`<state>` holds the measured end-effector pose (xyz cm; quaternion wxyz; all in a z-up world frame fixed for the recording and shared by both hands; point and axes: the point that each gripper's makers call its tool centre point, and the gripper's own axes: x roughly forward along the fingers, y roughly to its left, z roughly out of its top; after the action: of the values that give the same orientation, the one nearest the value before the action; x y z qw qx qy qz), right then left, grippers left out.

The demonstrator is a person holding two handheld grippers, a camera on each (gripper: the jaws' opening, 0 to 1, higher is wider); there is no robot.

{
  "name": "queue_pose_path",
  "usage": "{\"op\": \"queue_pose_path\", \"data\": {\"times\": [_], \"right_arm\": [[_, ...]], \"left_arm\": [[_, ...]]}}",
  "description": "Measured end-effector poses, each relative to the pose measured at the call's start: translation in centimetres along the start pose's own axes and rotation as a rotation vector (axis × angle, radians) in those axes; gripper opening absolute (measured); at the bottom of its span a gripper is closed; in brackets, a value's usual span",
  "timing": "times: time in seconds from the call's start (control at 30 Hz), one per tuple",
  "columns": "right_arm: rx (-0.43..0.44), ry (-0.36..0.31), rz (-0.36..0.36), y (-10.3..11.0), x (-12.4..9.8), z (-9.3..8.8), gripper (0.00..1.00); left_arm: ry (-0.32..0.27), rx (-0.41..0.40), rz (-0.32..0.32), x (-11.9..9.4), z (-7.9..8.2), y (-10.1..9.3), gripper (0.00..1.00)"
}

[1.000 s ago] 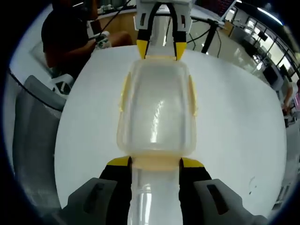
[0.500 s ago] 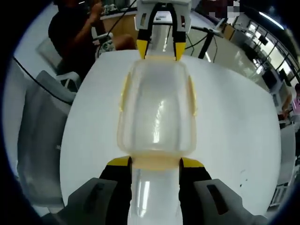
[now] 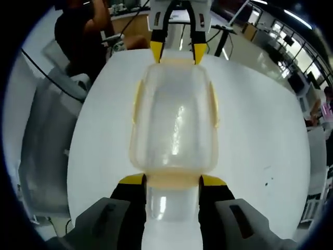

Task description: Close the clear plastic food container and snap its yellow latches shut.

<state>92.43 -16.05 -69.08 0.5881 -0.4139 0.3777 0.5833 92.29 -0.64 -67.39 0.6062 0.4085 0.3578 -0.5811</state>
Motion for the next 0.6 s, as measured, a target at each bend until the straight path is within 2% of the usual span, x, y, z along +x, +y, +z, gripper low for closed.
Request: {"op": "queue_pose_path", "data": {"times": [0.33, 0.6], "right_arm": [[0.024, 0.032, -0.006, 0.2, -1.5, -4.5, 0.35], [0.046, 0.041, -0.009, 0.7, -2.1, -6.7, 0.35]], "left_arm": [[-0.028, 0.005, -0.003, 2.6, 3.5, 0.5, 0.32], [-0.044, 0.023, 0.001, 3.9, 5.4, 0.7, 0.32]]}}
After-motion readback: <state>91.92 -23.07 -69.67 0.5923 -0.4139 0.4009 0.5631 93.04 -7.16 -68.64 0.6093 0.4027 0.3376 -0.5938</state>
